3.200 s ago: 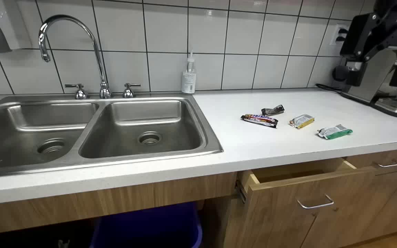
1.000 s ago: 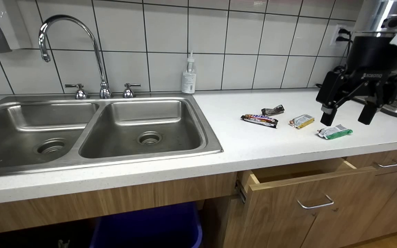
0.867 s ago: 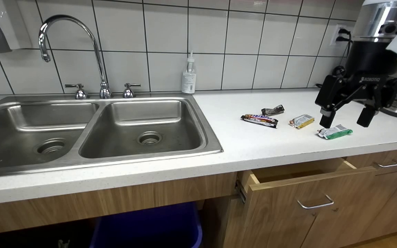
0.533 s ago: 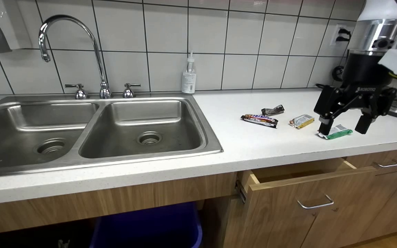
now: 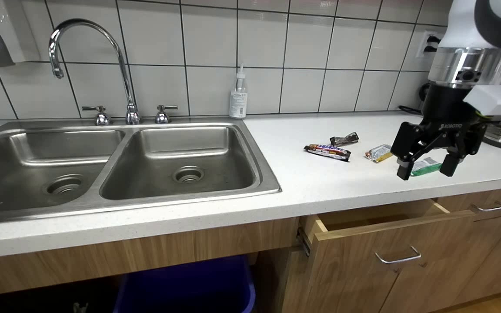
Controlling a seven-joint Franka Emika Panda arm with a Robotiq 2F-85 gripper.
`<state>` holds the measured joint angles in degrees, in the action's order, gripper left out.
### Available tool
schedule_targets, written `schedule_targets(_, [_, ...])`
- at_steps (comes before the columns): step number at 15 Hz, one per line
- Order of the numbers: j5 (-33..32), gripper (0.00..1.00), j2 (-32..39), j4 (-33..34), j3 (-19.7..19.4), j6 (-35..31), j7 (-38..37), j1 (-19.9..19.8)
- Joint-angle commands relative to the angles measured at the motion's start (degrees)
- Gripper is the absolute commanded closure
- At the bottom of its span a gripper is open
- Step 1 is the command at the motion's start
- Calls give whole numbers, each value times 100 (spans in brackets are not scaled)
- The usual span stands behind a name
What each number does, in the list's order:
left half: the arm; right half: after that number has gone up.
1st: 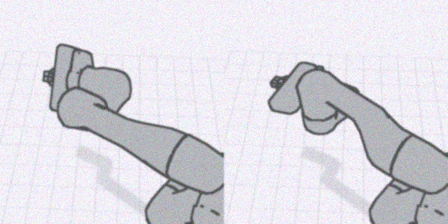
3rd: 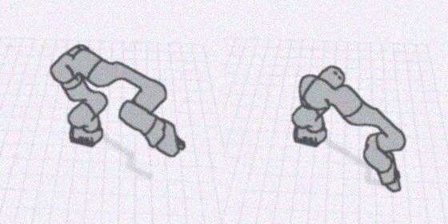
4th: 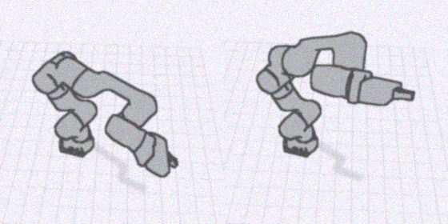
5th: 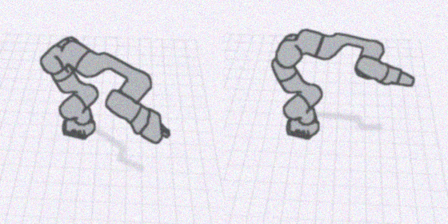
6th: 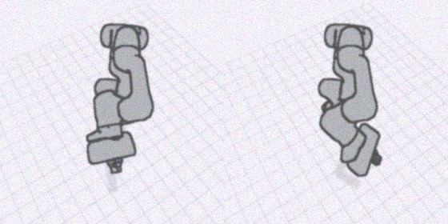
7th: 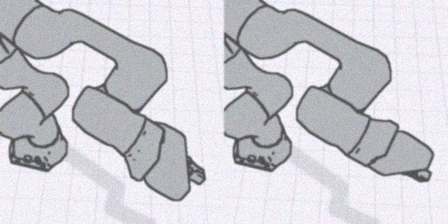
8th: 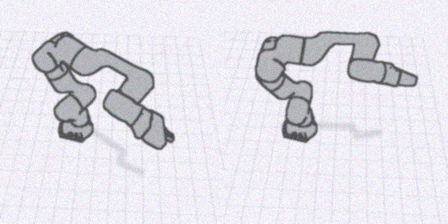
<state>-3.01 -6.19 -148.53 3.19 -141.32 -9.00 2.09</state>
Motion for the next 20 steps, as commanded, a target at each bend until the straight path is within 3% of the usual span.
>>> schedule_targets(1, [-142, 0, 335, 172, -23, -243, 56, -42])
schedule_targets(9, [-261, 0, 996, 346, -56, -597, 35, 7])
schedule_targets(20, [-994, 0, 1898, 636, -371, -1310, -459, 203])
